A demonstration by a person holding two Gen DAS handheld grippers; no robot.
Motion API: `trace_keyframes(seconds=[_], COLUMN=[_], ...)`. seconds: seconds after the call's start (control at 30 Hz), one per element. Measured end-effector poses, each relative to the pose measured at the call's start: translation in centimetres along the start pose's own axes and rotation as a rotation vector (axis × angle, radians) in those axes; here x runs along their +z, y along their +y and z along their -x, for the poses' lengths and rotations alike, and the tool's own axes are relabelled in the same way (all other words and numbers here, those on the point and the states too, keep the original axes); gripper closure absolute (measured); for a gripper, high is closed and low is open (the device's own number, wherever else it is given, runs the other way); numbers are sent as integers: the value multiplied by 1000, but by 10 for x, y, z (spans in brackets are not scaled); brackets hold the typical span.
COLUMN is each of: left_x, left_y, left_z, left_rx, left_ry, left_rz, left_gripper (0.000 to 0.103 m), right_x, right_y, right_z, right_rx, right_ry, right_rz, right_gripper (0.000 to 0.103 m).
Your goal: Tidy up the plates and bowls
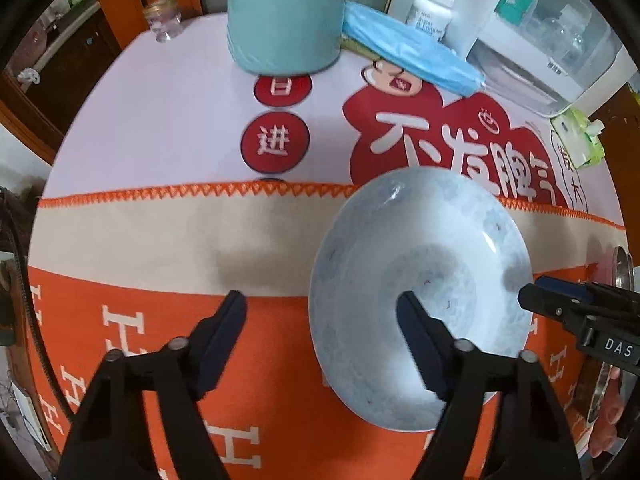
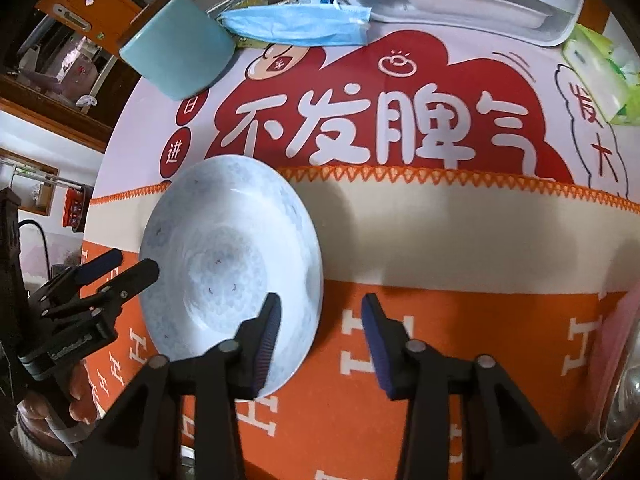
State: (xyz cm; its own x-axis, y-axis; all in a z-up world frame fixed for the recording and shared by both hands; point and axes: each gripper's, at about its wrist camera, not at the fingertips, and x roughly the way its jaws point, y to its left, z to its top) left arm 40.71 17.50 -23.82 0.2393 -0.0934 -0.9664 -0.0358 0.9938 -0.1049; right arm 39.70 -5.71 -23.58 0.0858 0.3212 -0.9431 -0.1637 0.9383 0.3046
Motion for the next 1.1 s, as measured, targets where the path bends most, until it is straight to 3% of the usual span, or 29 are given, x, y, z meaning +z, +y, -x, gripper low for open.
trace_keyframes(seconds=[0.13, 0.4, 1.1], left_x=[2, 3, -3], left_y=[0, 1, 3], left_z=[-10, -20, -13], left_rx=[-16, -32, -39], left_ry=[41, 90, 98], left_rz=[-4, -16, -40], left_gripper=[46, 88, 93], right_x=[2, 6, 0], right_y=[0, 0, 1], right_z=[-6, -14, -8], right_rx=[7, 19, 16], right_ry=[23, 41, 42], right_rz=[-11, -20, -18], right_gripper=[79, 96, 97])
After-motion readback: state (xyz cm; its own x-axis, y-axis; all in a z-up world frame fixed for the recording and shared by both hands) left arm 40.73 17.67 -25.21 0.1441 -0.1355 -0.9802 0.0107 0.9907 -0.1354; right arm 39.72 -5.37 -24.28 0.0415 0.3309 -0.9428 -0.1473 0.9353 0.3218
